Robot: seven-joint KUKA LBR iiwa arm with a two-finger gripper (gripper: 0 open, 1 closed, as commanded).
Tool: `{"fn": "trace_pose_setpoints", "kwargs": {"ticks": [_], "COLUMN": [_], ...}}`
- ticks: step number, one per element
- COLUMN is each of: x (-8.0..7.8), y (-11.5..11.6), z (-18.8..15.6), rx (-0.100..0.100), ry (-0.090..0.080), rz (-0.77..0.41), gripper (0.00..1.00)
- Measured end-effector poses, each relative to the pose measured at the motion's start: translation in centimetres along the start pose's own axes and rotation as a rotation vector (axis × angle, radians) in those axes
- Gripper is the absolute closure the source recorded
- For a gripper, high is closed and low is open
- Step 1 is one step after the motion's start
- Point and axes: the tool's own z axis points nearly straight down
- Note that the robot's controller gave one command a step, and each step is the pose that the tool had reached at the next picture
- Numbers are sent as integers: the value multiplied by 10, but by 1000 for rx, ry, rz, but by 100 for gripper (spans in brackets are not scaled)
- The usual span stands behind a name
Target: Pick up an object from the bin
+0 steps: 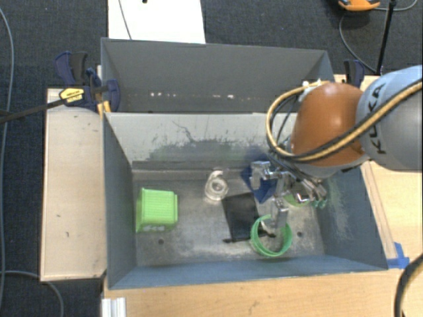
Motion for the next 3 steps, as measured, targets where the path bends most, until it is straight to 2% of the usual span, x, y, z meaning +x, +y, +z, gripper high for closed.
{"fn": "trace_pose_setpoints", "kwargs": {"ticks": [1, 2, 3], "x": [23, 32, 35], "y": [-13, -22, -28], "z": [26, 45, 60], "rx": [2, 1, 3], "ry": [6, 0, -5], "rz": [-245, -227, -164], "gripper": [0, 0, 100]}}
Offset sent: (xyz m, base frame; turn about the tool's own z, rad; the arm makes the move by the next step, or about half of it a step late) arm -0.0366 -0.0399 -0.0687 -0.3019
